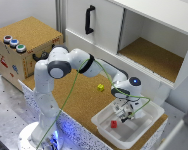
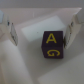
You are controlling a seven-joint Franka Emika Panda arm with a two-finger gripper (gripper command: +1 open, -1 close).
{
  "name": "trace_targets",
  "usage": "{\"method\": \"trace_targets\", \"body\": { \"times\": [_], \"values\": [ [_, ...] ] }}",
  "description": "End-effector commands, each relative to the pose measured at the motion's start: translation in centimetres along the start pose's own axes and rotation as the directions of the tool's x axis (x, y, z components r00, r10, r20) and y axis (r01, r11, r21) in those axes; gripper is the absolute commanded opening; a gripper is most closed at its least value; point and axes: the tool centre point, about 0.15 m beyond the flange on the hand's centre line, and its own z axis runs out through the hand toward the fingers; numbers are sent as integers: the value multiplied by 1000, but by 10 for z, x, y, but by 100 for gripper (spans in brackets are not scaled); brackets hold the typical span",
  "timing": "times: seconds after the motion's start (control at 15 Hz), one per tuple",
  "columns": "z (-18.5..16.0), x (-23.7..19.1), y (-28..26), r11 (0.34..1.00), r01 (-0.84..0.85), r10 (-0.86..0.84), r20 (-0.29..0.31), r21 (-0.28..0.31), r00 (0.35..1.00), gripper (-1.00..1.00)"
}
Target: Pick up the purple block
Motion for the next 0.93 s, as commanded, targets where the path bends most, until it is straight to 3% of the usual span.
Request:
{"method": "trace_targets", "body": {
  "times": [0.0,0.47,0.87],
  "values": [
    [18,-5,-3,996,26,-25,16,-82,1000,-100],
    [13,-17,6,995,15,-13,25,-96,1000,-100],
    [-55,35,-29,966,204,-224,-122,-162,967,-100]
  ]
}}
